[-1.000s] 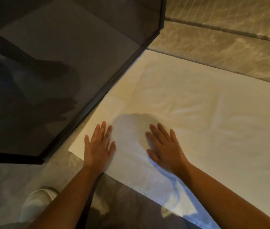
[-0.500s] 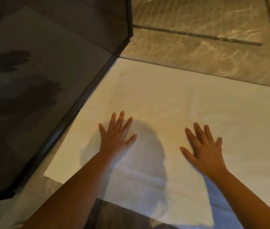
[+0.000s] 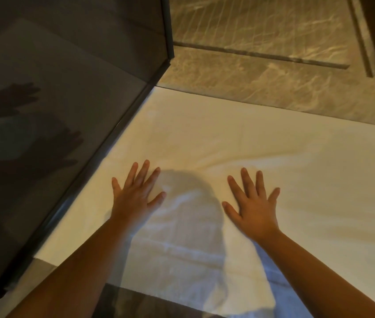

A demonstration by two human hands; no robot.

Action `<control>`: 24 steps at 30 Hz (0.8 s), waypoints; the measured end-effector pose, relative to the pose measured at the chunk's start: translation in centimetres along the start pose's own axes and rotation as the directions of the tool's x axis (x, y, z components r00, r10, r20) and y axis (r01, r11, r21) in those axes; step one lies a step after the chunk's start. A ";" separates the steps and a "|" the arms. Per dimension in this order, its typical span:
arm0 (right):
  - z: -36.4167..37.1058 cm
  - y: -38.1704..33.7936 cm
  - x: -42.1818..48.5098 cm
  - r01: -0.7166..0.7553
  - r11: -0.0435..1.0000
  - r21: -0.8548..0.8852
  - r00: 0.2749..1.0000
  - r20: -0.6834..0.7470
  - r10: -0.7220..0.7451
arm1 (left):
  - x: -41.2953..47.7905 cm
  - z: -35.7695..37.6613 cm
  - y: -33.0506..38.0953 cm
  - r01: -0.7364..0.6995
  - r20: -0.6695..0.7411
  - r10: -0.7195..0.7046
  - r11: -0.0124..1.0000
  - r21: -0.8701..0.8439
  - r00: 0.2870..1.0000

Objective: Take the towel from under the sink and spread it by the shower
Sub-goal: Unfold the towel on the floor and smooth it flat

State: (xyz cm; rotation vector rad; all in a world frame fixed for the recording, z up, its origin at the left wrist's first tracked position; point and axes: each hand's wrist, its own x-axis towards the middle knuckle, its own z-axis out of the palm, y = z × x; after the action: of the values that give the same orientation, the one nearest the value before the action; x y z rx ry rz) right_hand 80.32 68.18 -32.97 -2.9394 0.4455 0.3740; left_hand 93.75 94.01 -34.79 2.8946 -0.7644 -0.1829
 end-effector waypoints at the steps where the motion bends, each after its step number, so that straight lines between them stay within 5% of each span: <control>1: 0.2 -0.2 0.1 0.002 1.000 0.000 1.000 -0.005 -0.002 | 0.0 -0.2 -0.4 0.004 0.006 -0.004 1.000 -0.005 1.000; 6: -0.3 -0.1 0.0 0.050 0.997 0.050 0.998 0.026 -0.051 | -0.3 -1.1 0.2 0.058 0.074 -0.061 0.998 0.039 0.995; 10: -1.1 2.8 -2.9 -0.031 0.993 0.112 0.999 -0.015 0.033 | -1.5 -1.8 6.5 -0.068 -0.004 0.068 0.997 -0.021 0.998; 17: -1.4 9.6 -8.3 -0.192 0.979 0.069 0.981 0.047 0.189 | -4.8 -0.4 16.6 -0.017 0.187 0.027 0.998 -0.054 0.982; 24: 0.0 10.5 -9.8 -0.192 0.981 0.032 0.976 0.109 0.187 | -7.1 0.8 16.3 -0.036 0.331 0.008 0.996 0.078 0.944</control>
State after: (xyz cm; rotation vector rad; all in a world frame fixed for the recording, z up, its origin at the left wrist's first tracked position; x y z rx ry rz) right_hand 68.03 60.96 -31.48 -2.8269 0.7122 0.5335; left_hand 79.69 83.45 -32.30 2.9691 -0.8720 -0.6639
